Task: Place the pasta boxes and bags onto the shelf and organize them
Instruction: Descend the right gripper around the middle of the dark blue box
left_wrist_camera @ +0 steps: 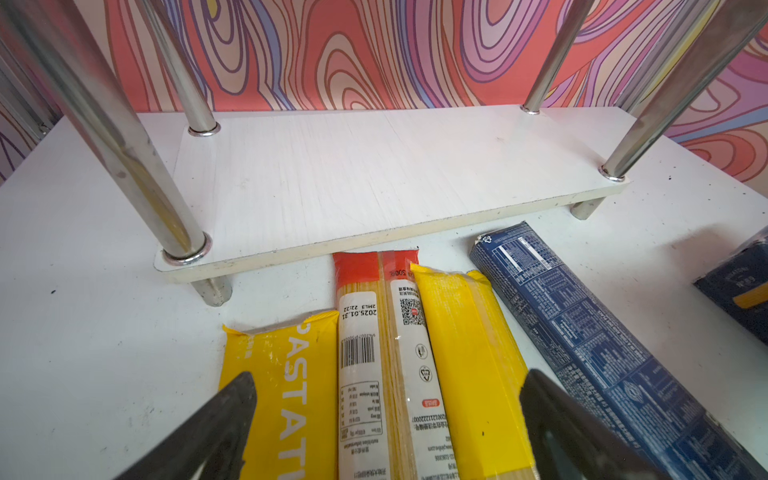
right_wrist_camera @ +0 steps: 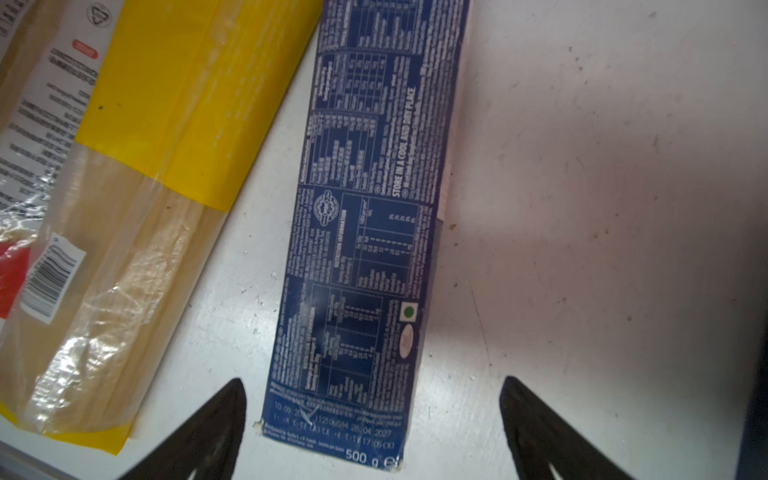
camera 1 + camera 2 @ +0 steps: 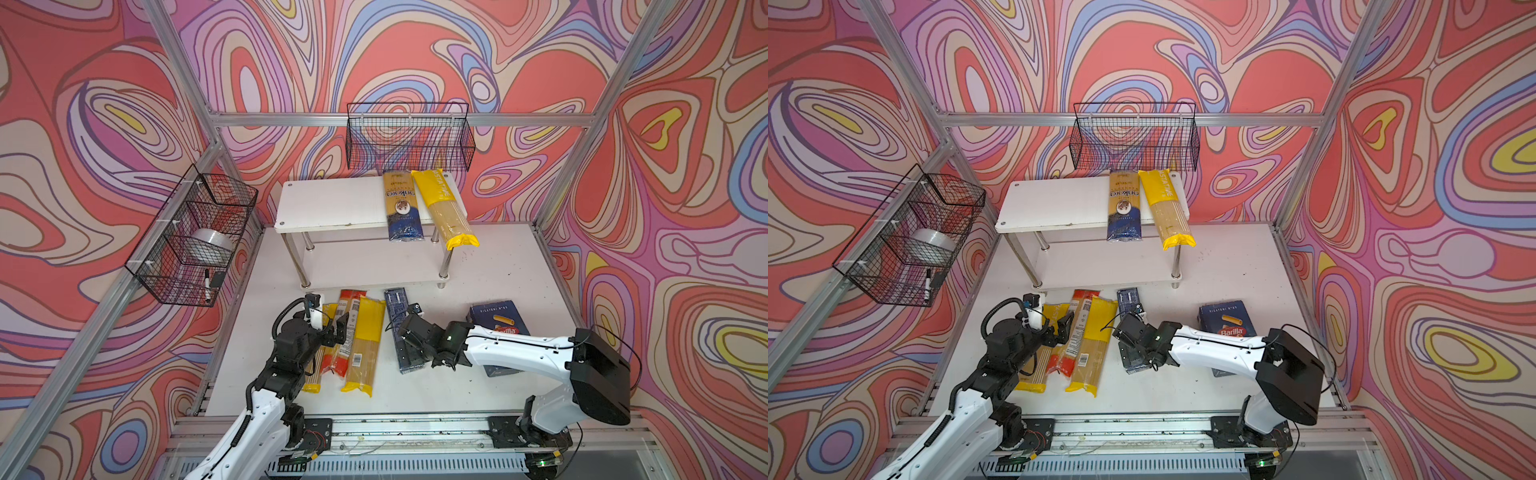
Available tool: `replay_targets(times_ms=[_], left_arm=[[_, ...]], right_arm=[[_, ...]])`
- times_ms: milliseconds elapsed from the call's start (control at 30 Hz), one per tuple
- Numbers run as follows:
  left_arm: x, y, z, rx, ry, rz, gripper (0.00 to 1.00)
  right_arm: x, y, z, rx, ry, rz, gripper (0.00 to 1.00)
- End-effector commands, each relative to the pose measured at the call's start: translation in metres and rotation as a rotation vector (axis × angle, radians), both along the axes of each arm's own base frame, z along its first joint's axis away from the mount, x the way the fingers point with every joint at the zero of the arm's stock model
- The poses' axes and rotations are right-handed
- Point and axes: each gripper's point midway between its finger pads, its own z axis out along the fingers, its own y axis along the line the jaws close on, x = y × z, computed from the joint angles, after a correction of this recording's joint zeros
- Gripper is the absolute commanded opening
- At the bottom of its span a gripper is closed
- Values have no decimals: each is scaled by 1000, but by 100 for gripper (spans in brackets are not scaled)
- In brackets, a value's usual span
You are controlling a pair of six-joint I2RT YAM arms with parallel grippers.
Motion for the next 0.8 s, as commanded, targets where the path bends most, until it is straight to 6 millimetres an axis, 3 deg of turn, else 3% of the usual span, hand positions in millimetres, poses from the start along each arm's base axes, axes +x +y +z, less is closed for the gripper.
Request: replay_targets(times_ms=[0, 300, 467, 567, 767], left_arm=[[7, -5, 19, -9, -44, -18, 100], [4, -2, 22, -15, -66, -8, 100], [4, -3, 22, -14, -66, -10, 100], [4, -3, 21, -14, -63, -15, 100], [4, -3, 21, -13, -62, -10, 100]], right_arm=[[4, 8, -10, 17, -7, -10, 98], [6, 19, -38, -52, 42, 20, 94], [7, 21, -45, -79, 59, 30, 77], [7, 22, -60, -127, 81, 46, 61], [6, 19, -59, -124, 76, 33, 59]])
